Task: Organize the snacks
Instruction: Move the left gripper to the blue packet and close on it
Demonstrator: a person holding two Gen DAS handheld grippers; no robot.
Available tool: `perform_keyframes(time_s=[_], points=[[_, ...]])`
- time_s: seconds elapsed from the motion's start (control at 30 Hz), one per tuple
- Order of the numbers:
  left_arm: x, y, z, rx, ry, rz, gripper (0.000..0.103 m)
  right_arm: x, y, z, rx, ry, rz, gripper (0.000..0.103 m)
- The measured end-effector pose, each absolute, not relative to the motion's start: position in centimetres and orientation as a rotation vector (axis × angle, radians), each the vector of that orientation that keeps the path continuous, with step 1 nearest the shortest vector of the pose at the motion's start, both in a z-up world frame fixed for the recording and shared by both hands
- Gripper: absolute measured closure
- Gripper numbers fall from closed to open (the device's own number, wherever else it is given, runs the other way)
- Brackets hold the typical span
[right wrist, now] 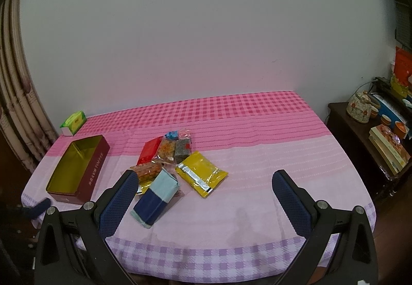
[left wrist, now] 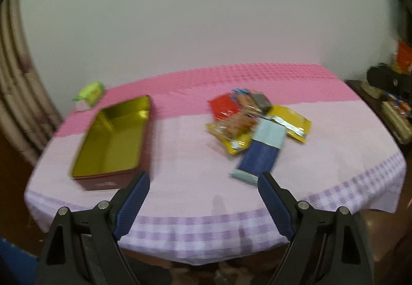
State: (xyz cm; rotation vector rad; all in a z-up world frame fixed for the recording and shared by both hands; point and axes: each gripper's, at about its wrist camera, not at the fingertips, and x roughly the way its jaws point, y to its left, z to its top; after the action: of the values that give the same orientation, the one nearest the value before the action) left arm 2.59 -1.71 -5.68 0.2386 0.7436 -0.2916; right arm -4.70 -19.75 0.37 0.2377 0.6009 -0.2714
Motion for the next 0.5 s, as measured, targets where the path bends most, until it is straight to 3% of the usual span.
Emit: perform_keyframes(time_s=[0.5], points=[[9.4, -8.5, -11.8, 0.298, 0.886, -0.525, 0.015, -3.7, -21.0, -1.7, 0.244, 0.641, -0.304, 0.0]])
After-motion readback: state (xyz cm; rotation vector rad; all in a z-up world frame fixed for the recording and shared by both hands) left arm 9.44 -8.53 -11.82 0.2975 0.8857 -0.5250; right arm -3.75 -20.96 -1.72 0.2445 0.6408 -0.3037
